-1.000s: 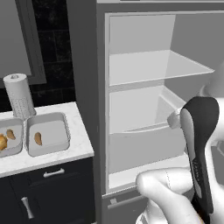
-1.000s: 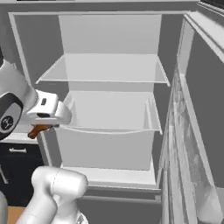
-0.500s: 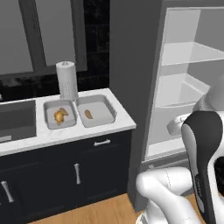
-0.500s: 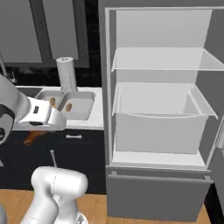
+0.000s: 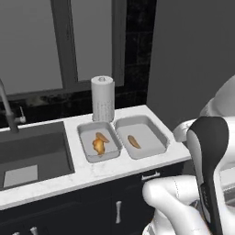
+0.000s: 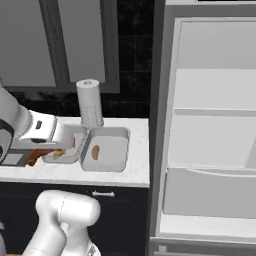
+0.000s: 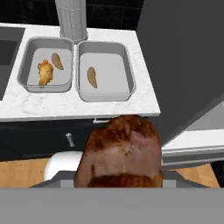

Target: Place one sweet potato and one chicken drumstick in each tupperware on the nearby counter, to pack two identical lunches.

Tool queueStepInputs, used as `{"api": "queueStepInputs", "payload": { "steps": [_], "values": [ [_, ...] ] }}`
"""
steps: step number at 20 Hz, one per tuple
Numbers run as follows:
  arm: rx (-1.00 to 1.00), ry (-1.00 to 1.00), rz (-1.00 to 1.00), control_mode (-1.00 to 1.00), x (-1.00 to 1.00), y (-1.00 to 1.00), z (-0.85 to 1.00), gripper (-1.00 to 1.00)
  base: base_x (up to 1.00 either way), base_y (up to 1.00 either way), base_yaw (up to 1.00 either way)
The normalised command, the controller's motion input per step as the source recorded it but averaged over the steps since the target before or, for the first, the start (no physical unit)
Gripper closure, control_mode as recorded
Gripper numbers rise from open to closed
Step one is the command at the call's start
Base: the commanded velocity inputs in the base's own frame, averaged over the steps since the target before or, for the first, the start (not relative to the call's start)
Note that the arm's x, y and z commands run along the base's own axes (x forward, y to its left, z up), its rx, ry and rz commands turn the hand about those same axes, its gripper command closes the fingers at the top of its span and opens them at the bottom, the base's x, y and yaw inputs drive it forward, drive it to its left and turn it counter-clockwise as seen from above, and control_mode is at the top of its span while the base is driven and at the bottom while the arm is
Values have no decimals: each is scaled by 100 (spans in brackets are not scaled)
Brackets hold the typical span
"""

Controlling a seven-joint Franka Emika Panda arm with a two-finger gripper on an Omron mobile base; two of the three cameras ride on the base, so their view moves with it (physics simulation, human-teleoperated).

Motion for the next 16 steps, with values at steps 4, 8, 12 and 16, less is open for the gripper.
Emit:
{"api": "queueStepInputs", "payload": {
  "steps": [4, 8, 12, 16],
  "values": [
    [0, 0, 0, 100, 0, 0, 0, 100, 100, 33, 0],
    [-6, 8, 0, -100, 100, 39, -77, 100, 0, 0, 0],
    [-3, 13, 0, -100, 100, 12, -100, 100, 0, 0, 0],
    [0, 10, 3, -100, 100, -20, -89, 100, 0, 0, 0]
  ]
}}
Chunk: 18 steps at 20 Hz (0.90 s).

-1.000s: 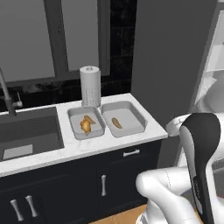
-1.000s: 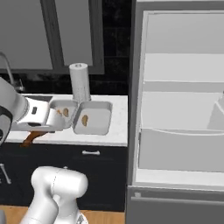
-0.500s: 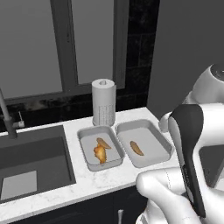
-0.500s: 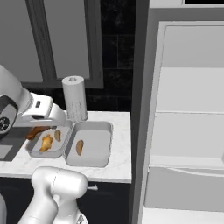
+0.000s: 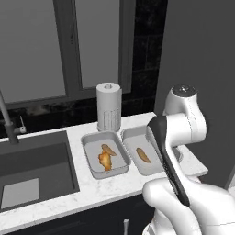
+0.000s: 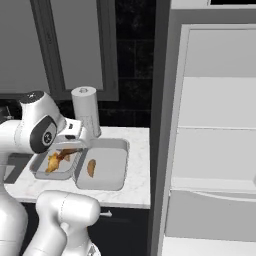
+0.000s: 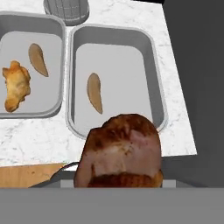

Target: Place one sweet potato and one chicken drumstick in each tupperware on the nearby counter, to pack two identical lunches.

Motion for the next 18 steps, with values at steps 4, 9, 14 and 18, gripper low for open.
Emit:
{"api": "queueStepInputs", "payload": {
  "steps": [4, 9, 14, 18],
  "values": [
    [0, 6, 6, -100, 100, -21, -81, 100, 0, 0, 0],
    [0, 7, 7, -100, 99, -6, -68, 100, 0, 0, 0],
    [0, 14, 7, -100, 66, -23, -52, 100, 0, 0, 0],
    [0, 18, 3, -100, 56, -6, -50, 100, 0, 0, 0]
  ]
}}
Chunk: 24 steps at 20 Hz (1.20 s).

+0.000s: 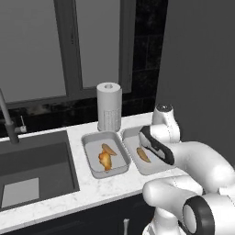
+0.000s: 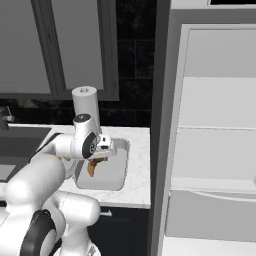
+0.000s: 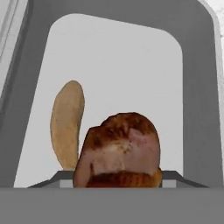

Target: Place one sweet potato and one chicken drumstick in each tupperware on the nearby counter, to pack two identical lunches.

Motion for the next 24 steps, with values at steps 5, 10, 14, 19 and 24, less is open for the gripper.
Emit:
{"api": "queueStepInputs", "payload": {
  "steps": [5, 10, 14, 19, 24],
  "values": [
    [0, 6, 0, -100, 52, 0, -41, 100, 0, 0, 0],
    [0, 0, 0, -100, 12, 0, -43, 100, 0, 0, 0],
    [0, 0, 0, -100, 13, 0, -49, 100, 0, 0, 0],
    [0, 0, 0, -100, 14, 0, -42, 100, 0, 0, 0],
    [0, -1, 0, -100, 4, 1, -25, -100, 0, 0, 0]
  ]
}}
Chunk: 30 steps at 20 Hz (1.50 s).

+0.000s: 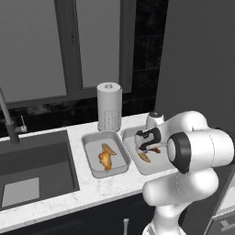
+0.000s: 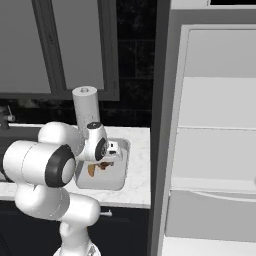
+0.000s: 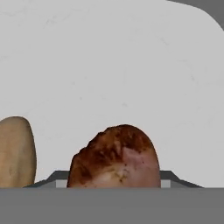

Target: Place one sweet potato and one chicken drumstick in each tupperware on the nearby counter, to pack two identical lunches.

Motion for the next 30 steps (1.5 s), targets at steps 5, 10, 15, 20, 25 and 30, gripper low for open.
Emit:
{"api": "queueStepInputs", "payload": {
  "steps": [5, 10, 15, 20, 25, 30],
  "values": [
    [0, -16, 0, -100, -41, 0, 36, -100, 0, 0, 0],
    [-4, -25, 0, -100, -49, 2, 62, -100, 0, 0, 0],
    [-3, -23, 0, -100, -69, 16, 64, -100, 0, 0, 0],
    [0, -18, 0, -100, -94, 21, 86, -100, 0, 0, 0],
    [0, -8, 0, -100, -87, 23, 100, -100, 0, 0, 0],
    [12, 0, 0, -100, -89, 6, 100, -100, 0, 0, 0]
  ]
}}
